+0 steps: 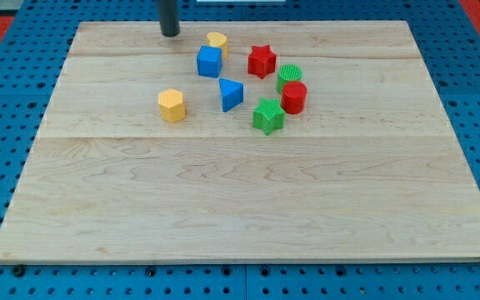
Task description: Place the yellow hexagon right to the red star
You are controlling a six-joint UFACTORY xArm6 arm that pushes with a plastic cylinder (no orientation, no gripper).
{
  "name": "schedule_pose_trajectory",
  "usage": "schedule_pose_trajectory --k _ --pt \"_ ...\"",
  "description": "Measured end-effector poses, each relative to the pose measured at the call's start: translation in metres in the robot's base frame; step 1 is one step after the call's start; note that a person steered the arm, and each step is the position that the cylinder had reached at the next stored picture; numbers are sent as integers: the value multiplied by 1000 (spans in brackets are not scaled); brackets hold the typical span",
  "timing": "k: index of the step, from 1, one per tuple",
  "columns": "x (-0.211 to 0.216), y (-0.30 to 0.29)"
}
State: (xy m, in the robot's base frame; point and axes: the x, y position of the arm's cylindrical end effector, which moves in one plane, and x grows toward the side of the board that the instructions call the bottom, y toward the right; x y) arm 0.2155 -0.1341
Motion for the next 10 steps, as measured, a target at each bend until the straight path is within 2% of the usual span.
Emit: schedule_pose_trajectory --k 1,2,3,5,7,9,10 --pt "7 -44" --pt "52 -36" --pt "91 -2" --pt "190 13" --pt "207 157" --pt "240 242" --pt "267 241"
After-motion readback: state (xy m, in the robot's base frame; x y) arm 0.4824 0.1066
